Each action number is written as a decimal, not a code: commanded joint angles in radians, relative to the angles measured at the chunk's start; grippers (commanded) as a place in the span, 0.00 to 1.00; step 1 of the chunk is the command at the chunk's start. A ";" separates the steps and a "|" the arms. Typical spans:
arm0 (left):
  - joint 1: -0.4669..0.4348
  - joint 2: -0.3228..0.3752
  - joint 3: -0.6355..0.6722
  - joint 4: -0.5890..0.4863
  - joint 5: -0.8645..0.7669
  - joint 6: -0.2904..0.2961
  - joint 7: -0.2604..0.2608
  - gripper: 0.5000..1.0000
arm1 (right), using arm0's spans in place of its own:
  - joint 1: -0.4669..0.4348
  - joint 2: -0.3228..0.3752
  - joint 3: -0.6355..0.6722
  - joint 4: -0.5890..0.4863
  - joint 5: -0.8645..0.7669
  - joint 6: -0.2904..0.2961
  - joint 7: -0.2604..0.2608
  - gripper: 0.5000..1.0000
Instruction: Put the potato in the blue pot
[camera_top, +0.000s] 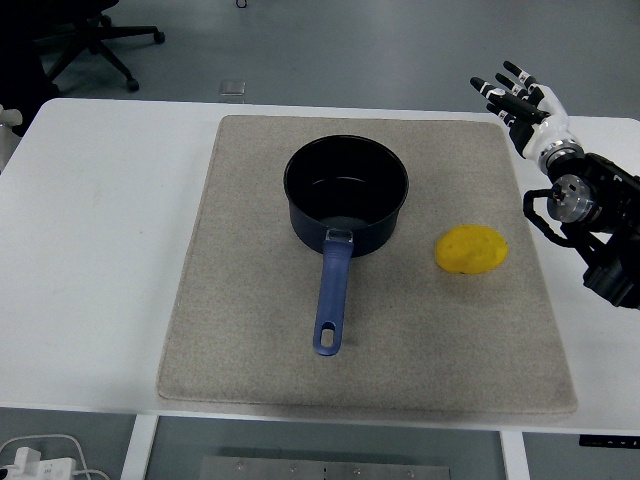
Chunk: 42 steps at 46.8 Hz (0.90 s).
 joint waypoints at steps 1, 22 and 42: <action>0.000 0.000 0.000 0.000 0.000 0.000 0.000 0.99 | 0.000 0.000 0.000 0.000 0.000 0.000 0.001 0.85; 0.000 0.000 -0.001 0.001 -0.002 0.000 0.002 0.99 | 0.000 0.000 -0.001 0.000 0.000 0.000 -0.001 0.85; 0.000 0.000 -0.001 0.001 -0.002 0.003 0.002 0.99 | 0.011 -0.002 -0.021 0.018 -0.018 0.017 -0.008 0.85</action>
